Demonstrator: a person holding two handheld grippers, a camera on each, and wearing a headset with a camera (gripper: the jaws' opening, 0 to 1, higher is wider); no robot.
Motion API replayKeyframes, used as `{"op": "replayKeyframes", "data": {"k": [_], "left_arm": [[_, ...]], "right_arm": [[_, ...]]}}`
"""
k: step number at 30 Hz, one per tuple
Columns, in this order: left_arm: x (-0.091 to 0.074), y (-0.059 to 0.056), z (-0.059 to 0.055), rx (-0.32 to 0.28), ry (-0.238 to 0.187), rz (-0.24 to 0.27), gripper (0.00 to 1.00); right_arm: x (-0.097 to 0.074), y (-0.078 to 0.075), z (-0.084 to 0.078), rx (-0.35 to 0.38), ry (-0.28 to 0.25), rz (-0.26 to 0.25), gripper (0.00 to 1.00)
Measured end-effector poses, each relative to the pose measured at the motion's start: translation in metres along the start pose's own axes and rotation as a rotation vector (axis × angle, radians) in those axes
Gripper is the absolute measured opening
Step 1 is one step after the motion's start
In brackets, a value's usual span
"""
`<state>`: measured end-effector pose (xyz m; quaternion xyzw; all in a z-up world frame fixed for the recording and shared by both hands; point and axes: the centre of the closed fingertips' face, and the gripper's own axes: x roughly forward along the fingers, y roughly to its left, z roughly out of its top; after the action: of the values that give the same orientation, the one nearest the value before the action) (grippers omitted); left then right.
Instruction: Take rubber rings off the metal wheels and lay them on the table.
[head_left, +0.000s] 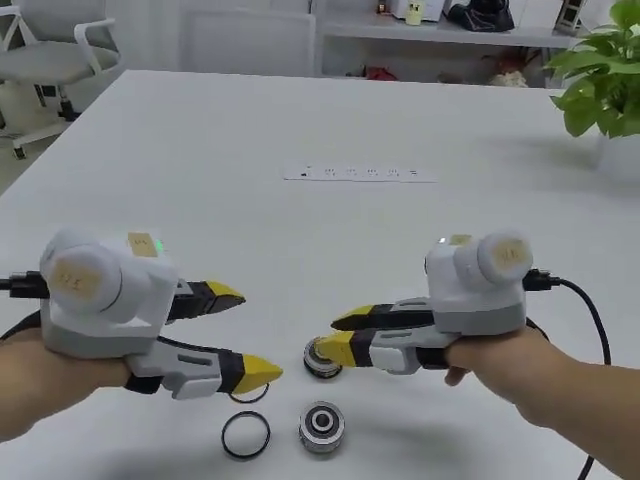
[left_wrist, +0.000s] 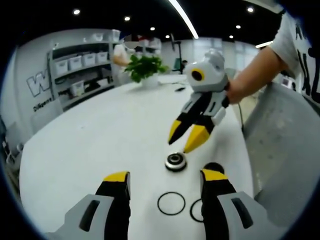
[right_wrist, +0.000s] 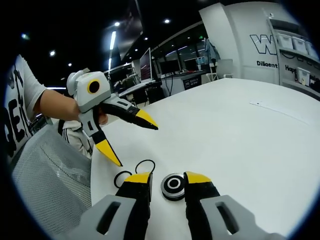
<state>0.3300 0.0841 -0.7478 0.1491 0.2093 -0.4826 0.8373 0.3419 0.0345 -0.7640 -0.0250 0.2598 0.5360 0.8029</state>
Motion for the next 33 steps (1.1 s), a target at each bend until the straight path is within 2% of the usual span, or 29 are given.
{"op": "replayKeyframes", "data": {"k": [8,12,24,33], "left_arm": [[0.016,-0.002,0.002,-0.01,0.005,-0.018,0.54],[0.025,-0.002,-0.001,-0.016,0.01,-0.031,0.53],[0.044,-0.012,-0.004,-0.048,0.016,-0.069,0.47],[0.059,-0.02,-0.007,-0.054,0.031,-0.105,0.4]], "right_arm": [[-0.004,-0.01,-0.017,-0.022,0.036,-0.015,0.23],[-0.004,-0.013,-0.025,-0.026,0.054,-0.017,0.23],[0.001,-0.015,-0.039,-0.051,0.085,-0.005,0.21],[0.005,-0.015,-0.043,-0.059,0.084,0.004,0.18]]}}
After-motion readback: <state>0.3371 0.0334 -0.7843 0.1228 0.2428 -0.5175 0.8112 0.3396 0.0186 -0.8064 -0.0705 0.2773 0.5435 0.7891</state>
